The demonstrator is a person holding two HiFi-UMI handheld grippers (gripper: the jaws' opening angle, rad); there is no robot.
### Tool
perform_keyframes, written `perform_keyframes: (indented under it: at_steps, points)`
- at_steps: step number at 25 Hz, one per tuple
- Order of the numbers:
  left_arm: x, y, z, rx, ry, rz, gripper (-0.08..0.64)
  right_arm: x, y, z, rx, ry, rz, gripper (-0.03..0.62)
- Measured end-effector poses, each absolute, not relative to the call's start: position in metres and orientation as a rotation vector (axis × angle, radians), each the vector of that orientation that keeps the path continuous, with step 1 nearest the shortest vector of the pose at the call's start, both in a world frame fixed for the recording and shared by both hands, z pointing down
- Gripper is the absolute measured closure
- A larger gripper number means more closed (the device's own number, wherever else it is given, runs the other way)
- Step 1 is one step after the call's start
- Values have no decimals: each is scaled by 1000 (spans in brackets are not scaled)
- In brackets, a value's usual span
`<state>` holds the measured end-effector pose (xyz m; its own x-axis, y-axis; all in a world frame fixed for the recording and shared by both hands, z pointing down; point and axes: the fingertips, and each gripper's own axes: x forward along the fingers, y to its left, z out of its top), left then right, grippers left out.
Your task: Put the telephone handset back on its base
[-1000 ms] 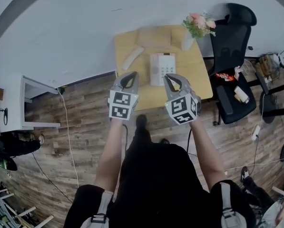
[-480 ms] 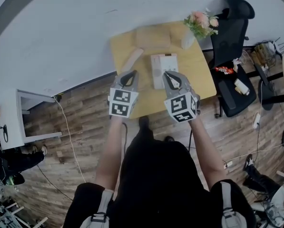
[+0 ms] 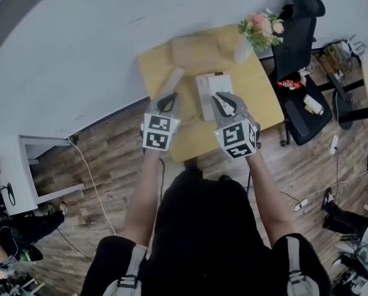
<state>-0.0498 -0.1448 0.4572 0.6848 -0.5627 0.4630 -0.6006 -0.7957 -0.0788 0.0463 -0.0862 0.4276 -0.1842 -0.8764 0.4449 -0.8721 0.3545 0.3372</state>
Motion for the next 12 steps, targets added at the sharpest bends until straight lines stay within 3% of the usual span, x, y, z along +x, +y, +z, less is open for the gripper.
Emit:
perform_keyframes:
  at_steps: [12]
  points:
    - [-55, -205, 513, 2760, -848, 836, 547, 40, -120, 460, 1526, -1995, 119, 508]
